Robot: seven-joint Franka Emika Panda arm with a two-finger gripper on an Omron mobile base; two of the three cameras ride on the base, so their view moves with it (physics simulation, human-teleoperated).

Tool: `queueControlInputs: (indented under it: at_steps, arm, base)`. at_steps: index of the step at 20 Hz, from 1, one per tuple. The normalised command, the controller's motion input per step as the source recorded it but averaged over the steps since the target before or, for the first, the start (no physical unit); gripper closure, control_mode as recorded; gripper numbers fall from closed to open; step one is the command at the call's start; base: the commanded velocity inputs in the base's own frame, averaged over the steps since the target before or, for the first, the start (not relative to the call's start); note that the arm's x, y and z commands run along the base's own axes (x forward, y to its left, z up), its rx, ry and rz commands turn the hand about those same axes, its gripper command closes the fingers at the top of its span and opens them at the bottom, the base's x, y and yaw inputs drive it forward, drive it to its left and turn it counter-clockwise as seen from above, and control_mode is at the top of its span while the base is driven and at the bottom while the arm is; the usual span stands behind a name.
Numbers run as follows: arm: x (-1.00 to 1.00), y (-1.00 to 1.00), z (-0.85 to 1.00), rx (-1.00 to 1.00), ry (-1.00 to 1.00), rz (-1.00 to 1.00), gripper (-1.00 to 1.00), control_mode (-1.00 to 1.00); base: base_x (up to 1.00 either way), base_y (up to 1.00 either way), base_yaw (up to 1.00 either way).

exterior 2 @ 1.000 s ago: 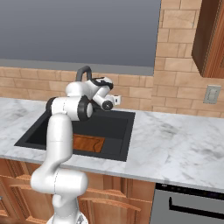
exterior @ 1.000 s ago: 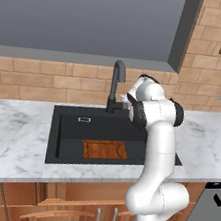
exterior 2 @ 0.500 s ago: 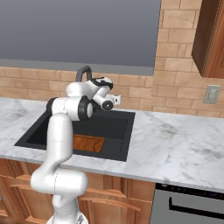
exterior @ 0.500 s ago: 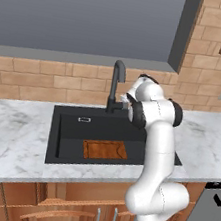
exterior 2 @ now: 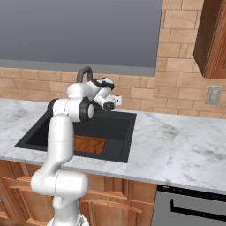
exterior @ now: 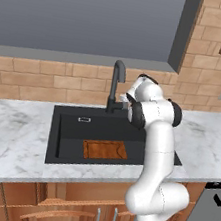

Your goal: Turn on the sink faucet with hot water and rinse the cutting board for ten seconds, then turn off the faucet. Push the cutting board to reach the water if necessary.

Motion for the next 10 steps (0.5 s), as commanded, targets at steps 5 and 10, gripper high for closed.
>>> queueControlInputs:
  at_steps: [5, 10]
  arm:
    - [0.0, 0.0, 0.0, 0.0, 0.0, 0.0, -1.0, -1.0]
    - [0.0, 0.0, 0.0, 0.0, 0.0, 0.0, -1.0, -1.0]
  base:
    - [0.0, 0.0, 0.0]
    - [0.0, 0.0, 0.0]
